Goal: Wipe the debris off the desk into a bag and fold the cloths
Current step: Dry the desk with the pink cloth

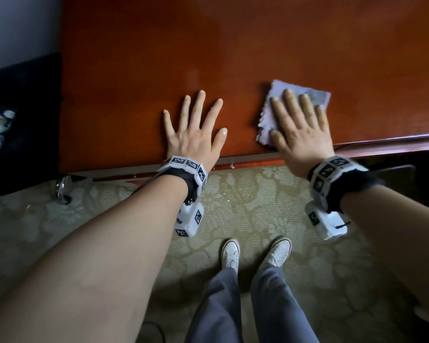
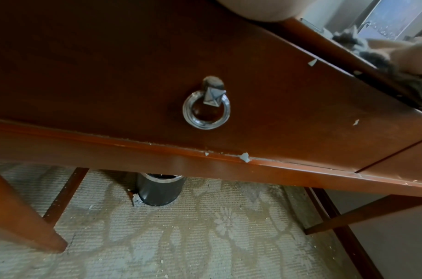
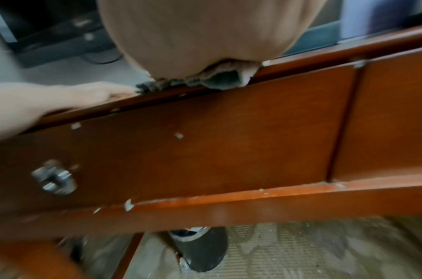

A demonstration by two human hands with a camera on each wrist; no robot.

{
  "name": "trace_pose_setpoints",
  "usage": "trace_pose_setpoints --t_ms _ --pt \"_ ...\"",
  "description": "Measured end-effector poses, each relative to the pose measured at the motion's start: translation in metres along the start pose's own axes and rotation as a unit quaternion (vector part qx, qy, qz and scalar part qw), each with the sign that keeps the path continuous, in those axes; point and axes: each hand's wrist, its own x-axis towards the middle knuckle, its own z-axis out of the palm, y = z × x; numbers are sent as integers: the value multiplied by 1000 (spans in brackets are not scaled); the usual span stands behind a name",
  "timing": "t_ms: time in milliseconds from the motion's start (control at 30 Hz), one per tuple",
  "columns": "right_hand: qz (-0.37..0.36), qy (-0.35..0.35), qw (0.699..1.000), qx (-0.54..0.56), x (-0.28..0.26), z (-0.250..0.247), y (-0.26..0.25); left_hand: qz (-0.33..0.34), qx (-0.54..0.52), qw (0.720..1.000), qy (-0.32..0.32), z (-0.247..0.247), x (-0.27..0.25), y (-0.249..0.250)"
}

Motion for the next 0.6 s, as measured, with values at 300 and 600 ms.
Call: trace_pose_setpoints --t_ms 300,600 --pt "149 5 989 26 19 2 -36 4 6 1000 -13 -5 0 1" --pt "-21 -82 996 7 8 -12 -17 5 18 997 -78 -21 6 4"
